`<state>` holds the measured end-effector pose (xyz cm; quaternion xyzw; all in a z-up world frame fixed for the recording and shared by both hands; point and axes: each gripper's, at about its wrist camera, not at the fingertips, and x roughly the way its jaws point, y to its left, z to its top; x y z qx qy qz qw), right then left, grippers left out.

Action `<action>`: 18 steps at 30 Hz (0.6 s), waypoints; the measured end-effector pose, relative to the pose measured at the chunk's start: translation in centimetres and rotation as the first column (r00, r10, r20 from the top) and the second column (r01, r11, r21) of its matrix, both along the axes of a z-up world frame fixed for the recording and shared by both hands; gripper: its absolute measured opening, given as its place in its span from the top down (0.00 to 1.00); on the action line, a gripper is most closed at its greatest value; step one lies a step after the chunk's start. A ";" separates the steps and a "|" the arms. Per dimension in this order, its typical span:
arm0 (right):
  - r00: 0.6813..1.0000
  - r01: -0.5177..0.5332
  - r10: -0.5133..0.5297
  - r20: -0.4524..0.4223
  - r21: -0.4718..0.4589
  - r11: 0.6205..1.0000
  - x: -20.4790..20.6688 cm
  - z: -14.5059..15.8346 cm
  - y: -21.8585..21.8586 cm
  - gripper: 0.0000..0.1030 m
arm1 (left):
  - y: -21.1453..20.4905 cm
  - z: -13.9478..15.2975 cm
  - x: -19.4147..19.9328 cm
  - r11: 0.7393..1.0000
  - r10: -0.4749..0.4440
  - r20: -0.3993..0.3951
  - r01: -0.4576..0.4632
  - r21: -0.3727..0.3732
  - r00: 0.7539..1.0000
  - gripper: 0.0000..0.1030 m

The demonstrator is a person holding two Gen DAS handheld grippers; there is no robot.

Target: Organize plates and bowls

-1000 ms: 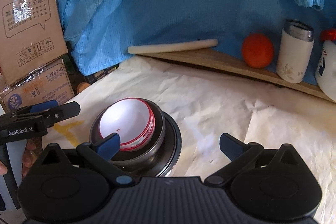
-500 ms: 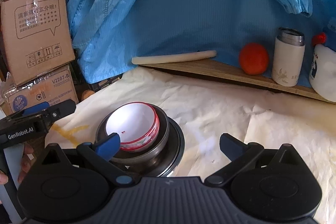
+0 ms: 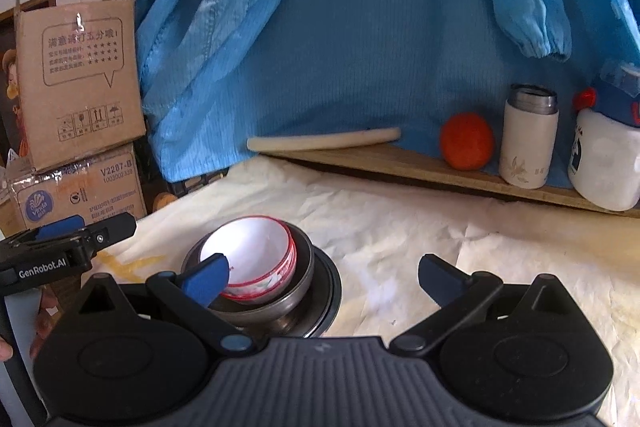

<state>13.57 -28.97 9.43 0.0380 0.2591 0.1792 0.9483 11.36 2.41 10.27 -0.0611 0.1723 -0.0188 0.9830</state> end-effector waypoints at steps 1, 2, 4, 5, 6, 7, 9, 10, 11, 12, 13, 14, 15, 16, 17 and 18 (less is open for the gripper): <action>1.000 0.002 -0.002 0.012 0.005 1.000 -0.2 0.0 0.0 0.00 | -0.1 -0.1 -0.2 1.000 0.002 0.006 -0.002 0.005 1.000 0.01; 1.000 0.007 -0.007 0.023 0.010 1.000 -0.3 -0.1 -0.1 0.00 | -0.1 -0.1 -0.3 1.000 0.003 0.013 -0.003 0.012 1.000 0.01; 0.999 0.021 -0.022 0.043 0.028 0.999 -0.6 -0.2 -0.3 0.00 | -0.3 -0.2 -0.6 1.000 0.005 0.023 -0.006 0.023 1.000 0.01; 0.998 0.026 -0.027 0.051 0.037 0.999 -0.7 -0.3 -0.4 0.00 | -0.3 -0.3 -0.7 1.000 0.009 0.028 -0.009 0.026 1.000 0.01; 0.998 0.029 -0.032 0.055 0.044 0.999 -0.7 -0.4 -0.5 0.00 | -0.3 -0.3 -0.8 1.000 0.011 0.032 -0.012 0.026 0.999 0.01; 0.998 0.034 -0.036 0.057 0.048 0.998 -0.7 -0.5 -0.7 0.00 | -0.4 -0.4 -1.0 1.000 0.014 0.036 -0.015 0.024 0.999 0.01; 0.997 0.038 -0.042 0.061 0.066 0.997 -0.8 -0.7 -0.9 0.00 | -0.4 -0.4 -1.2 1.000 0.015 0.038 -0.015 0.014 0.999 0.01; 0.997 0.039 -0.044 0.064 0.073 0.997 -0.9 -0.9 -1.0 0.00 | -0.5 -0.5 -1.4 1.000 0.013 0.039 -0.014 0.010 0.999 0.01; 0.997 0.043 -0.048 0.068 0.082 0.996 -1.2 -1.1 -1.2 0.00 | -0.6 -0.6 -1.7 1.000 0.015 0.047 -0.016 0.007 0.999 0.01; 0.996 0.046 -0.053 0.076 0.093 0.995 -1.4 -1.3 -1.3 0.00 | -0.7 -0.7 -1.9 1.000 0.019 0.052 -0.019 0.007 0.998 0.01; 0.995 0.047 -0.055 0.083 0.096 0.994 -1.7 -1.4 -1.4 0.00 | -0.8 -0.8 -2.1 1.000 0.020 0.056 -0.021 0.010 0.998 0.01; 0.994 0.049 -0.058 0.089 0.097 0.994 -2.0 -1.5 -1.4 0.00 | -0.9 -1.0 -2.4 1.000 0.022 0.060 -0.023 0.016 0.998 0.01; 0.993 0.054 -0.064 0.095 0.100 0.994 -2.2 -1.7 -1.5 0.00 | -1.0 -1.1 -2.6 0.999 0.025 0.062 -0.026 0.019 0.998 0.01; 0.993 0.059 -0.069 0.100 0.105 0.993 -2.5 -1.9 -1.5 0.00 | -1.1 -1.3 -2.8 0.999 0.028 0.065 -0.030 0.019 0.998 0.01; 0.992 0.062 -0.073 0.106 0.112 0.992 -2.9 -2.1 -1.6 0.00 | -1.2 -1.5 -3.0 0.999 0.030 0.065 -0.031 0.017 0.997 0.01; 0.991 0.065 -0.078 0.110 0.119 0.991 -3.2 -2.4 -1.6 0.00 | -1.3 -1.7 -3.2 0.999 0.028 0.064 -0.029 0.015 0.998 0.01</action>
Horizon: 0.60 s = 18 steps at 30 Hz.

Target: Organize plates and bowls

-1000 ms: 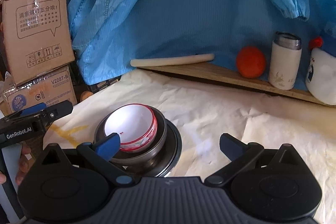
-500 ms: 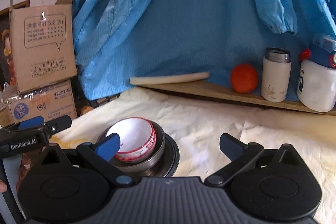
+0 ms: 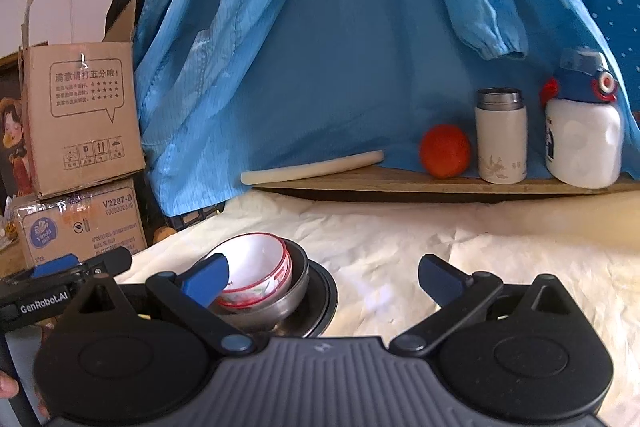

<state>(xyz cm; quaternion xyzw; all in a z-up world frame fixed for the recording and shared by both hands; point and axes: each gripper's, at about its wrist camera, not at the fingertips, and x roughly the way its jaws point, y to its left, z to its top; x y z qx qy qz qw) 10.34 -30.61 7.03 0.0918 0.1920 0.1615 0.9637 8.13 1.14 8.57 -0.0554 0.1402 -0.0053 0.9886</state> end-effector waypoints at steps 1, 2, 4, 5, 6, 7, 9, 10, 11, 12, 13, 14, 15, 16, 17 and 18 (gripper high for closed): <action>1.000 0.007 -0.007 0.002 0.009 1.000 -0.4 -0.3 -0.1 0.00 | -0.1 -0.2 -0.2 1.000 -0.004 -0.002 0.004 -0.003 1.000 0.01; 1.000 0.016 -0.016 0.005 0.018 1.000 -0.7 -0.5 -0.2 0.00 | -0.1 -0.4 -0.3 1.000 -0.007 -0.003 0.007 -0.006 1.000 0.01; 0.999 0.034 -0.034 0.012 0.021 0.999 -1.2 -1.1 -0.4 0.00 | -0.2 -0.7 -0.5 1.000 -0.007 0.000 0.007 -0.006 1.000 0.01; 0.999 0.045 -0.046 0.014 0.017 0.999 -1.4 -1.3 -0.4 0.00 | -0.2 -0.9 -0.5 1.000 -0.005 0.000 0.005 -0.004 1.000 0.01; 0.998 0.059 -0.060 0.017 0.013 0.998 -1.6 -1.6 -0.4 0.00 | -0.2 -1.0 -0.6 1.000 -0.004 0.000 0.004 -0.001 1.000 0.01; 0.997 0.071 -0.072 0.021 0.009 0.997 -1.9 -1.8 -0.5 0.00 | -0.2 -1.1 -0.7 1.000 -0.002 0.000 0.002 0.001 1.000 0.01; 0.995 0.094 -0.094 0.030 -0.003 0.996 -2.3 -2.2 -0.6 0.00 | -0.2 -1.4 -0.9 1.000 0.002 0.005 -0.002 0.007 1.000 0.01; 0.994 0.106 -0.106 0.034 -0.007 0.994 -2.5 -2.4 -0.6 0.00 | -0.2 -1.5 -1.0 1.000 0.005 0.006 -0.005 0.010 1.000 0.01; 0.993 0.115 -0.114 0.037 -0.010 0.993 -2.7 -2.6 -0.6 0.00 | -0.2 -1.6 -1.1 1.000 0.008 0.007 -0.008 0.011 1.000 0.01; 0.992 0.121 -0.120 0.039 -0.013 0.993 -2.9 -2.7 -0.6 0.00 | -0.2 -1.8 -1.3 1.000 0.010 0.007 -0.010 0.009 1.000 0.01; 0.992 0.122 -0.121 0.039 -0.015 0.992 -3.0 -2.8 -0.7 0.00 | -0.3 -1.9 -1.4 1.000 0.011 0.005 -0.011 0.007 1.000 0.01; 0.992 0.124 -0.123 0.038 -0.013 0.992 -3.1 -3.0 -0.7 0.00 | -0.3 -2.0 -1.6 1.000 0.011 0.003 -0.011 0.004 1.000 0.01; 0.991 0.131 -0.130 0.040 -0.010 0.991 -3.3 -3.1 -0.7 0.00 | -0.3 -2.2 -1.7 1.000 0.012 0.001 -0.012 -0.001 1.000 0.01; 0.989 0.138 -0.137 0.049 -0.011 0.990 -3.6 -3.1 -0.7 0.00 | -0.4 -2.4 -1.9 1.000 0.012 0.002 -0.012 -0.004 1.000 0.01; 0.988 0.145 -0.144 0.064 -0.015 0.989 -3.8 -3.2 -0.6 0.00 | -0.5 -2.5 -2.1 1.000 0.008 0.003 -0.008 -0.005 1.000 0.01; 0.985 0.155 -0.153 0.079 -0.020 0.988 -4.1 -3.2 -0.5 0.00 | -0.5 -2.7 -2.2 1.000 0.006 0.003 -0.006 -0.004 1.000 0.01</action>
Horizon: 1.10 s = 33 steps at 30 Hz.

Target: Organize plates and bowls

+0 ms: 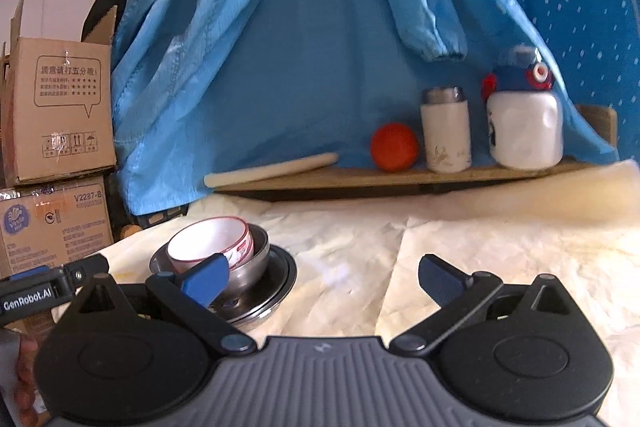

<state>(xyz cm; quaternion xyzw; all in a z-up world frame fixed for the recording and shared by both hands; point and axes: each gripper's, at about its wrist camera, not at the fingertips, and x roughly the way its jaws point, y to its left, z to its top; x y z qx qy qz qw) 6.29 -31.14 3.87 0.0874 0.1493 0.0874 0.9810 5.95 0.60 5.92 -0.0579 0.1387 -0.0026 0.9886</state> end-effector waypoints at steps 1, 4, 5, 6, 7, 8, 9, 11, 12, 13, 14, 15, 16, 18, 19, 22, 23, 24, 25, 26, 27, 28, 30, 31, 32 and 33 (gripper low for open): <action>1.000 0.012 -0.012 0.009 -0.007 1.000 -0.2 0.0 0.1 0.00 | -0.1 -0.1 -0.1 1.000 0.000 -0.001 0.000 0.000 1.000 0.01; 0.999 0.028 -0.028 0.015 -0.013 1.000 -0.6 0.0 0.1 0.00 | -0.2 -0.3 -0.4 1.000 -0.008 -0.003 0.008 0.001 1.000 0.01; 0.999 0.031 -0.031 0.016 -0.009 0.999 -0.8 0.0 0.0 0.00 | -0.2 -0.3 -0.5 1.000 -0.007 0.000 0.007 0.000 1.000 0.01; 0.999 0.032 -0.032 0.016 -0.004 0.999 -0.8 0.0 0.0 0.00 | -0.2 -0.4 -0.7 1.000 -0.005 0.004 0.005 -0.001 1.000 0.01; 0.999 0.034 -0.034 0.014 0.001 0.999 -0.9 0.0 -0.1 0.00 | -0.2 -0.4 -0.8 1.000 -0.005 0.005 0.005 0.000 1.000 0.01; 0.999 0.035 -0.035 0.012 0.003 0.999 -1.0 -0.1 -0.1 0.00 | -0.2 -0.5 -0.9 1.000 -0.006 0.004 0.006 0.000 1.000 0.01; 0.999 0.034 -0.034 0.011 0.002 0.999 -1.1 -0.1 -0.1 0.00 | -0.2 -0.5 -1.0 1.000 -0.007 0.002 0.007 0.001 1.000 0.01; 0.999 0.031 -0.031 0.011 0.000 1.000 -1.4 -0.2 0.0 0.00 | -0.2 -0.7 -1.3 1.000 -0.006 -0.002 0.006 0.004 1.000 0.01; 0.999 0.030 -0.030 0.012 -0.002 1.000 -1.6 -0.2 0.1 0.00 | -0.2 -0.7 -1.4 1.000 -0.005 -0.003 0.005 0.005 1.000 0.01; 0.999 0.030 -0.030 0.014 -0.003 1.000 -1.7 -0.3 0.1 0.00 | -0.2 -0.8 -1.6 1.000 -0.004 -0.004 0.004 0.005 1.000 0.01; 0.999 0.031 -0.031 0.015 -0.004 1.000 -1.9 -0.3 0.2 0.00 | -0.1 -0.9 -1.8 1.000 0.000 -0.006 0.000 0.003 1.000 0.01; 0.999 0.032 -0.032 0.016 -0.005 0.999 -2.1 -0.4 0.2 0.00 | 0.0 -0.9 -2.0 1.000 0.002 -0.007 -0.002 0.001 1.000 0.01; 0.999 0.032 -0.032 0.016 -0.007 0.999 -2.3 -0.4 0.3 0.00 | 0.0 -1.0 -2.1 1.000 0.003 -0.009 -0.003 -0.002 1.000 0.01; 0.999 0.038 -0.038 0.022 -0.018 0.999 -2.6 -0.5 0.5 0.00 | 0.1 -1.2 -2.5 1.000 0.005 -0.014 -0.005 -0.007 1.000 0.01; 0.999 0.040 -0.040 0.027 -0.023 0.999 -2.8 -0.6 0.6 0.00 | 0.2 -1.3 -2.6 1.000 0.005 -0.017 -0.005 -0.009 1.000 0.01; 0.998 0.044 -0.043 0.038 -0.030 0.999 -3.5 -0.8 0.9 0.00 | 0.2 -1.6 -3.1 1.000 -0.002 -0.025 0.002 -0.012 1.000 0.01; 0.998 0.045 -0.043 0.038 -0.030 0.999 -3.7 -0.8 1.0 0.00 | 0.1 -1.7 -3.2 1.000 -0.004 -0.026 0.004 -0.010 1.000 0.01; 0.998 0.047 -0.046 0.037 -0.028 0.998 -3.8 -0.9 1.0 0.00 | 0.1 -1.7 -3.4 1.000 -0.005 -0.026 0.005 -0.008 1.000 0.01; 0.998 0.051 -0.050 0.036 -0.025 0.998 -4.0 -1.0 0.9 0.00 | 0.1 -1.8 -3.6 1.000 -0.006 -0.025 0.005 -0.006 1.000 0.01; 0.998 0.055 -0.054 0.036 -0.021 0.998 -4.1 -1.1 1.0 0.00 | 0.1 -1.8 -3.7 1.000 -0.006 -0.024 0.006 -0.004 1.000 0.01; 0.998 0.057 -0.056 0.035 -0.019 0.998 -4.3 -1.2 1.0 0.00 | 0.1 -1.9 -3.8 1.000 -0.009 -0.026 0.009 -0.004 1.000 0.01; 0.998 0.059 -0.058 0.035 -0.017 0.998 -4.4 -1.3 0.9 0.00 | 0.1 -1.9 -3.9 1.000 -0.012 -0.028 0.012 -0.004 1.000 0.01; 0.997 0.063 -0.062 0.034 -0.012 0.998 -4.8 -1.4 1.0 0.00 | 0.0 -2.0 -4.2 1.000 -0.016 -0.032 0.016 -0.002 0.999 0.01; 0.997 0.065 -0.064 0.036 -0.010 0.998 -5.0 -1.5 1.0 0.00 | 0.0 -2.0 -4.4 1.000 -0.017 -0.031 0.017 -0.001 0.999 0.01; 0.997 0.067 -0.067 0.038 -0.007 0.998 -5.2 -1.6 1.0 0.00 | 0.0 -2.1 -4.6 1.000 -0.018 -0.031 0.018 0.000 0.999 0.01; 0.997 0.069 -0.069 0.039 -0.005 0.998 -5.4 -1.7 1.0 0.00 | 0.0 -2.1 -4.7 1.000 -0.018 -0.031 0.018 0.001 0.999 0.01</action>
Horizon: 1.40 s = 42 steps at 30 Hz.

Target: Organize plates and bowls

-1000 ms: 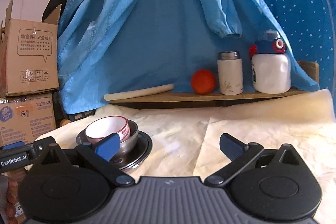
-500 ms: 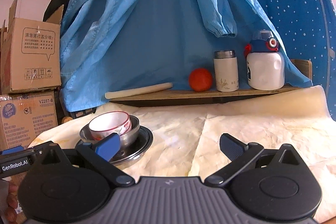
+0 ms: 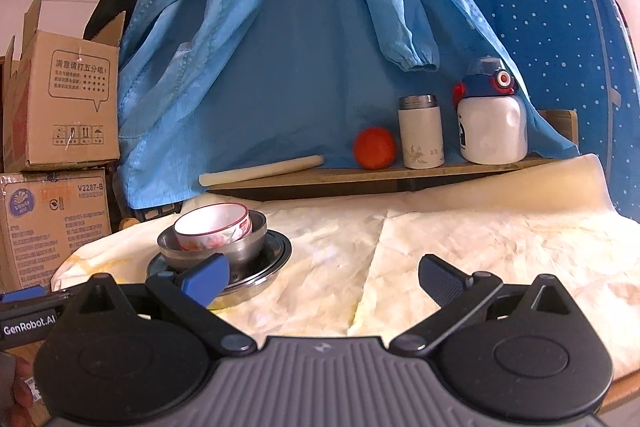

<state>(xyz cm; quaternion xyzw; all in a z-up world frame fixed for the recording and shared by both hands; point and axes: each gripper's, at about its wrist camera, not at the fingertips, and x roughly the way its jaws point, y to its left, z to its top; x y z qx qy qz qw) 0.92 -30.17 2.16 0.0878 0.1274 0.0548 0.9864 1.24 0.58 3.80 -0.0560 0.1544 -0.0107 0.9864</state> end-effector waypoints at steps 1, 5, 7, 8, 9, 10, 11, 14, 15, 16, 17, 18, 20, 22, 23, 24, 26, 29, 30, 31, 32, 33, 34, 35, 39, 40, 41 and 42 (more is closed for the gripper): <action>1.000 0.000 0.000 0.000 0.000 1.000 -0.1 -0.1 0.0 0.00 | 0.0 0.0 -0.1 1.000 0.000 0.000 0.000 0.001 1.000 0.01; 1.000 0.002 -0.002 -0.005 -0.002 1.000 -0.6 -0.7 0.0 0.00 | -0.1 -0.2 -0.6 1.000 0.002 -0.002 -0.002 0.005 1.000 0.01; 1.000 0.005 -0.005 -0.011 0.000 1.000 -0.8 -1.1 -0.1 0.00 | -0.1 -0.3 -0.8 1.000 0.004 -0.003 -0.004 0.008 1.000 0.01; 1.000 0.008 -0.008 -0.014 0.001 1.000 -0.9 -1.3 -0.1 0.00 | -0.2 -0.4 -0.9 1.000 0.003 -0.003 -0.003 0.009 1.000 0.01; 1.000 0.011 -0.011 -0.015 0.001 1.000 -1.0 -1.4 -0.1 0.00 | -0.2 -0.4 -0.9 1.000 0.003 -0.004 -0.003 0.010 1.000 0.01; 1.000 0.012 -0.012 -0.014 0.001 1.000 -1.1 -1.6 -0.1 0.00 | -0.2 -0.5 -1.0 1.000 0.005 -0.003 -0.005 0.009 1.000 0.01; 1.000 0.012 -0.012 -0.013 0.001 1.000 -1.2 -1.7 -0.2 0.00 | -0.3 -0.5 -1.1 1.000 0.003 -0.002 -0.003 0.008 1.000 0.01; 1.000 0.015 -0.015 -0.011 0.005 1.000 -1.4 -2.0 -0.2 0.00 | -0.5 -0.6 -1.3 1.000 0.003 0.002 -0.003 0.012 1.000 0.01; 1.000 0.015 -0.015 -0.011 0.005 1.000 -1.4 -2.1 -0.1 0.00 | -0.5 -0.6 -1.3 1.000 0.004 0.003 -0.004 0.015 1.000 0.01; 1.000 0.015 -0.015 -0.011 0.005 1.000 -1.5 -2.1 -0.1 0.00 | -0.6 -0.6 -1.3 1.000 0.005 0.004 -0.005 0.019 1.000 0.01; 1.000 0.014 -0.014 -0.011 0.004 1.000 -1.5 -2.2 -0.1 0.00 | -0.6 -0.7 -1.3 1.000 0.005 0.005 -0.005 0.022 1.000 0.01; 1.000 0.012 -0.012 -0.011 0.002 1.000 -1.5 -2.3 0.0 0.00 | -0.6 -0.7 -1.4 1.000 0.005 0.006 -0.005 0.024 1.000 0.01; 1.000 0.010 -0.011 -0.012 -0.004 1.000 -1.6 -2.4 0.1 0.00 | -0.6 -0.7 -1.4 1.000 0.008 0.008 -0.008 0.026 1.000 0.01; 1.000 0.009 -0.009 -0.011 -0.016 1.000 -1.6 -2.4 0.2 0.00 | -0.6 -0.6 -1.4 1.000 0.011 0.010 -0.011 0.026 1.000 0.01; 1.000 0.010 -0.010 -0.010 -0.022 1.000 -1.7 -2.5 0.2 0.00 | -0.6 -0.7 -1.4 1.000 0.012 0.012 -0.013 0.026 1.000 0.01; 1.000 0.013 -0.013 -0.010 -0.026 1.000 -1.7 -2.6 0.3 0.00 | -0.6 -0.7 -1.4 1.000 0.014 0.012 -0.014 0.026 1.000 0.01; 1.000 0.014 -0.014 -0.010 -0.029 0.999 -1.7 -2.6 0.2 0.00 | -0.7 -0.7 -1.4 1.000 0.015 0.012 -0.016 0.027 1.000 0.01; 1.000 0.014 -0.014 -0.011 -0.028 1.000 -1.6 -2.7 0.2 0.00 | -0.7 -0.8 -1.4 0.999 0.017 0.010 -0.017 0.029 1.000 0.01; 1.000 0.012 -0.013 -0.012 -0.028 1.000 -1.6 -2.7 0.2 0.00 | -0.7 -0.8 -1.4 0.999 0.017 0.009 -0.018 0.030 1.000 0.01; 1.000 0.012 -0.013 -0.014 -0.027 1.000 -1.6 -2.8 0.3 0.00 | -0.7 -0.8 -1.4 0.999 0.018 0.009 -0.018 0.030 1.000 0.01; 1.000 0.011 -0.011 -0.015 -0.028 1.000 -1.6 -2.8 0.3 0.00 | -0.7 -0.8 -1.4 0.999 0.019 0.009 -0.019 0.030 1.000 0.01; 1.000 0.009 -0.010 -0.016 -0.029 1.000 -1.6 -2.8 0.3 0.00 | -0.7 -0.8 -1.3 0.999 0.018 0.008 -0.018 0.031 1.000 0.01; 1.000 0.008 -0.008 -0.017 -0.030 1.000 -1.5 -2.8 0.4 0.00 | -0.7 -0.8 -1.3 0.999 0.018 0.008 -0.019 0.031 1.000 0.01; 1.000 0.006 -0.006 -0.019 -0.032 0.999 -1.5 -2.9 0.4 0.00 | -0.7 -0.8 -1.3 0.999 0.018 0.008 -0.018 0.030 1.000 0.01; 1.000 -0.002 0.001 -0.025 -0.041 0.999 -1.6 -3.0 0.7 0.00 | -0.7 -0.8 -1.3 0.999 0.018 0.007 -0.018 0.030 1.000 0.01; 1.000 -0.004 0.003 -0.027 -0.044 0.999 -1.5 -3.0 0.7 0.00 | -0.7 -0.8 -1.3 0.999 0.018 0.007 -0.018 0.030 1.000 0.01; 1.000 -0.006 0.005 -0.029 -0.046 0.999 -1.5 -3.1 0.8 0.00 | -0.7 -0.8 -1.3 0.999 0.019 0.007 -0.019 0.030 1.000 0.01; 1.000 -0.007 0.005 -0.030 -0.048 0.999 -1.5 -3.1 0.8 0.00 | -0.7 -0.9 -1.3 0.999 0.020 0.006 -0.020 0.029 1.000 0.01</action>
